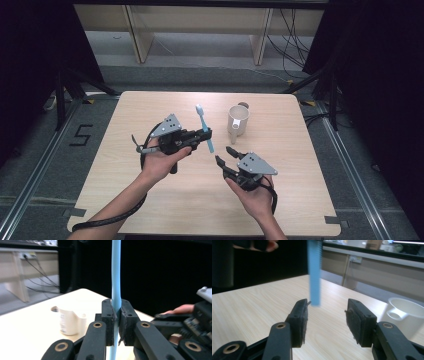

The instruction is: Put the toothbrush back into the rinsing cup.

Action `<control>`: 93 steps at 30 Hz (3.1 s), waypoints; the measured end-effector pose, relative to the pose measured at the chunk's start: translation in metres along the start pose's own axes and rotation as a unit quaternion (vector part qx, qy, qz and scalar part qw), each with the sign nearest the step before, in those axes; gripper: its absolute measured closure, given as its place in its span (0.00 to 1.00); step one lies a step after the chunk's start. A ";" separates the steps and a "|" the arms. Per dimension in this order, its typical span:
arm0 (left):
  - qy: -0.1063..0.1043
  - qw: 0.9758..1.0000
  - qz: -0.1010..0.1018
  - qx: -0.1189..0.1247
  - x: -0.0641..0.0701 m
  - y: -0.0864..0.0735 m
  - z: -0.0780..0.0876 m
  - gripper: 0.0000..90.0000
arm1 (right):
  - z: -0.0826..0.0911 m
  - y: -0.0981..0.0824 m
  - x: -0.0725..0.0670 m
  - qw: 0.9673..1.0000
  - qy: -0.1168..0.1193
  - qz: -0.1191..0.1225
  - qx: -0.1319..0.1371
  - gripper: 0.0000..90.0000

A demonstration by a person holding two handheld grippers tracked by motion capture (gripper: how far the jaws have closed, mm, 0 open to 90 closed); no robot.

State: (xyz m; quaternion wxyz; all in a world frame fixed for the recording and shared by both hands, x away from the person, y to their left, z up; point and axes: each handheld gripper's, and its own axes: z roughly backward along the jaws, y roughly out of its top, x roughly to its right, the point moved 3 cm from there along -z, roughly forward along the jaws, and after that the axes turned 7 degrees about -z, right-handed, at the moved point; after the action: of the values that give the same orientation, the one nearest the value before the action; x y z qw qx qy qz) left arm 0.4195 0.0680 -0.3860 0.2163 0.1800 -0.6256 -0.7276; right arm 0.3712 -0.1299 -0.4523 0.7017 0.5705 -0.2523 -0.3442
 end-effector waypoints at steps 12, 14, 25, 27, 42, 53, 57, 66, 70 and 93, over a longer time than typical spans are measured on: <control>0.048 0.996 -0.065 -0.032 -0.008 -0.008 0.001 0.92 | 0.021 -0.029 0.038 0.997 -0.063 -0.028 -0.040 0.58; 0.050 0.996 -0.070 -0.038 -0.009 -0.009 0.000 0.92 | 0.023 -0.033 0.043 0.997 -0.069 -0.022 -0.037 0.58; 0.048 0.993 -0.085 -0.060 -0.009 -0.015 -0.007 0.92 | 0.029 -0.035 0.044 0.996 -0.065 -0.045 -0.040 0.59; 0.048 0.993 -0.088 -0.063 -0.009 -0.015 -0.007 0.92 | 0.028 -0.034 0.042 0.997 -0.057 -0.048 -0.037 0.59; 0.039 0.992 -0.094 -0.074 -0.002 -0.021 -0.015 0.92 | 0.029 0.014 0.013 0.997 -0.016 -0.047 0.055 0.75; 0.029 0.991 -0.102 -0.079 0.009 -0.022 -0.026 0.92 | 0.003 0.055 -0.009 0.994 -0.001 -0.038 0.098 0.78; 0.028 0.991 -0.101 -0.079 0.011 -0.023 -0.028 0.92 | -0.006 0.059 -0.008 0.994 -0.001 -0.039 0.098 0.78; 0.025 0.991 -0.108 -0.080 0.016 -0.024 -0.032 0.92 | -0.016 0.065 -0.008 0.994 0.001 -0.053 0.095 0.77; 0.022 0.990 -0.109 -0.081 0.017 -0.024 -0.033 0.92 | -0.019 0.065 -0.008 0.994 0.000 -0.053 0.092 0.81; 0.044 0.990 -0.119 -0.062 0.022 -0.023 -0.023 0.54 | -0.009 0.078 0.010 0.993 -0.033 -0.054 0.100 0.95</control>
State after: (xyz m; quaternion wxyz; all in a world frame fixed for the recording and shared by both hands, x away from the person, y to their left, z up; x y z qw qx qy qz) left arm 0.4113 0.0404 -0.4125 0.1659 0.2710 -0.5430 -0.7773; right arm 0.3996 -0.1238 -0.3786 0.6130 0.6386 -0.2771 -0.3737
